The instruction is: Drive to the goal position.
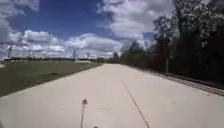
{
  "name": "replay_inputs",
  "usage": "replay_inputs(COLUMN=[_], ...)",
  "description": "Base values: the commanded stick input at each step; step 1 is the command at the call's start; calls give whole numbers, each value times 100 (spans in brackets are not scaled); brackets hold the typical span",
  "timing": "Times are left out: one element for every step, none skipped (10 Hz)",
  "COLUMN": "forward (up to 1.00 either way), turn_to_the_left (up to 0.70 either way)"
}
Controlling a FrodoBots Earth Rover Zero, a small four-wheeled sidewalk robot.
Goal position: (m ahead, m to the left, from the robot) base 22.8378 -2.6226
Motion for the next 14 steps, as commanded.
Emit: replay_inputs(forward=[100,100,100,100,100,100,100,100,100,100,100,100,100,100], turn_to_the_left=[0,0,0,0,-16,-9,0,0,0,0,0,0,0,0])
